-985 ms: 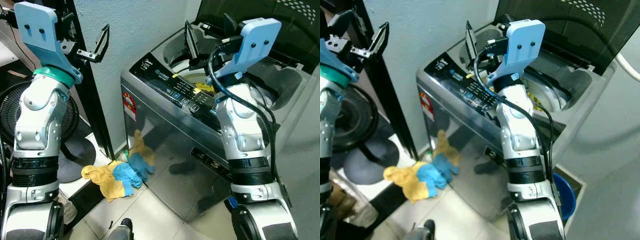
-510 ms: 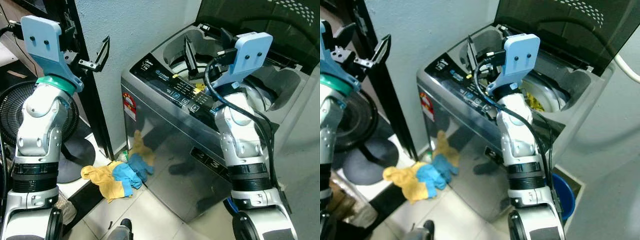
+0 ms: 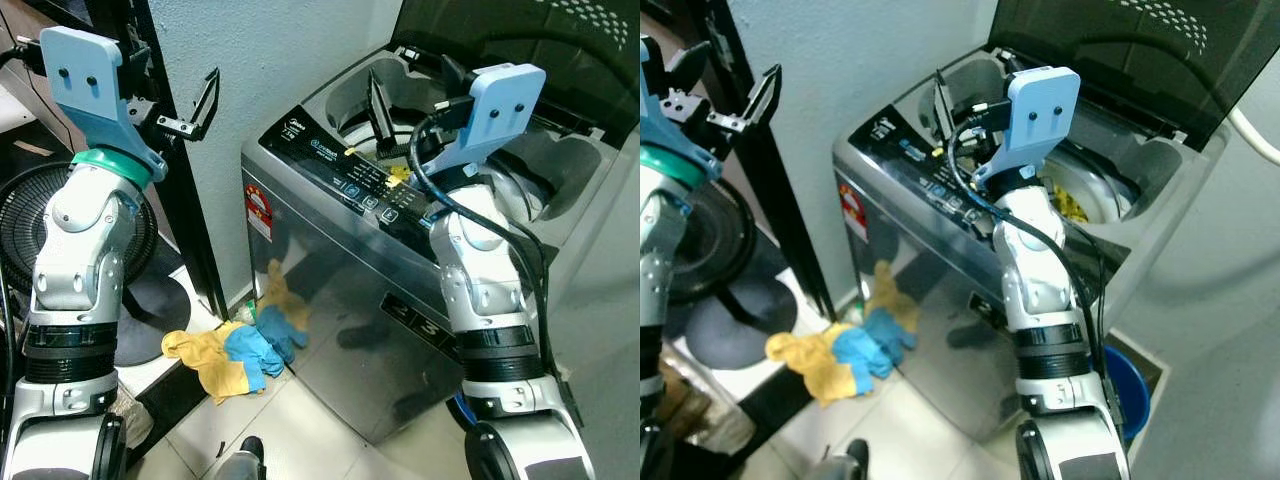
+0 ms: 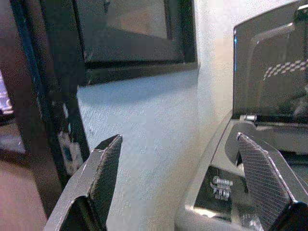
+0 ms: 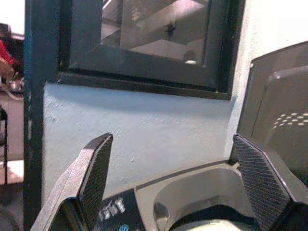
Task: Clothes washing
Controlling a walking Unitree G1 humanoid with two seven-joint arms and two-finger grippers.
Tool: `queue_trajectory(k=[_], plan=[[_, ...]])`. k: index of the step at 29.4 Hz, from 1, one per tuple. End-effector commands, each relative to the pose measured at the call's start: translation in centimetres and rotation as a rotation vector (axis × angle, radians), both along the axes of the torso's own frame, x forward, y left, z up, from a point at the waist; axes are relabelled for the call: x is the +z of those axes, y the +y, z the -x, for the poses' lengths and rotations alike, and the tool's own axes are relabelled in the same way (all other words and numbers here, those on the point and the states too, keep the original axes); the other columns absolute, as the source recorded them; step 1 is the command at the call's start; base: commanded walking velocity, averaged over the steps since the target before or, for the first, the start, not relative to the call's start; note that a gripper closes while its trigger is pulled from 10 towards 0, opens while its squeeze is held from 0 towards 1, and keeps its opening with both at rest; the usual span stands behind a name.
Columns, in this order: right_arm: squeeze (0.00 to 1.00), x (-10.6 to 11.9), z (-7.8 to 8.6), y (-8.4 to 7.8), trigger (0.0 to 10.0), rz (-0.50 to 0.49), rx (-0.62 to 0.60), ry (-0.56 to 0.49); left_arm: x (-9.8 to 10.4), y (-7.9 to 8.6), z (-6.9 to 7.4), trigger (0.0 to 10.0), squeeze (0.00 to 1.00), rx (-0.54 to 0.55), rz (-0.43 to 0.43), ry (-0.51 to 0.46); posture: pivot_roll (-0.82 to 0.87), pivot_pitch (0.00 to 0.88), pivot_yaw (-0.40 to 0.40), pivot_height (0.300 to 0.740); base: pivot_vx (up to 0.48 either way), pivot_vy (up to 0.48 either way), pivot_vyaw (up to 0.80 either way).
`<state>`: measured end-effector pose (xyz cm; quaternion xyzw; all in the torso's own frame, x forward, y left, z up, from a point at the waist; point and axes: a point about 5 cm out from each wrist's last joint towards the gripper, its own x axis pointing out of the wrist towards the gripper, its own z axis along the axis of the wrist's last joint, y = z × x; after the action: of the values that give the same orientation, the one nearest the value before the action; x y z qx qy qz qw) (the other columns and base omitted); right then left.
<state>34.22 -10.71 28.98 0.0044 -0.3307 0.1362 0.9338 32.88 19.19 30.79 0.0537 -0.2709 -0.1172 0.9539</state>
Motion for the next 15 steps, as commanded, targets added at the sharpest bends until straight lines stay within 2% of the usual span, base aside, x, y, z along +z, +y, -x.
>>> queue_trajectory(k=[1,9,15], plan=[[0.00,-0.08,0.01,0.11,10.0,0.006,0.002,-0.001,-0.16,-0.07,-0.04,10.0,0.00,0.004,-0.001,0.003,0.10,0.009,0.013,0.740,-0.394,0.000,0.00],[0.00,0.03,0.10,0.30,10.0,0.036,-0.001,-0.016,0.05,-0.02,-0.09,10.0,0.00,0.010,0.003,-0.005,0.10,0.014,0.013,0.740,-0.375,0.000,0.67],[0.00,0.11,0.21,0.50,10.0,0.085,-0.001,-0.029,0.12,-0.03,-0.11,10.0,0.00,0.014,0.008,-0.006,0.09,0.015,0.013,0.740,0.000,0.000,0.77]])
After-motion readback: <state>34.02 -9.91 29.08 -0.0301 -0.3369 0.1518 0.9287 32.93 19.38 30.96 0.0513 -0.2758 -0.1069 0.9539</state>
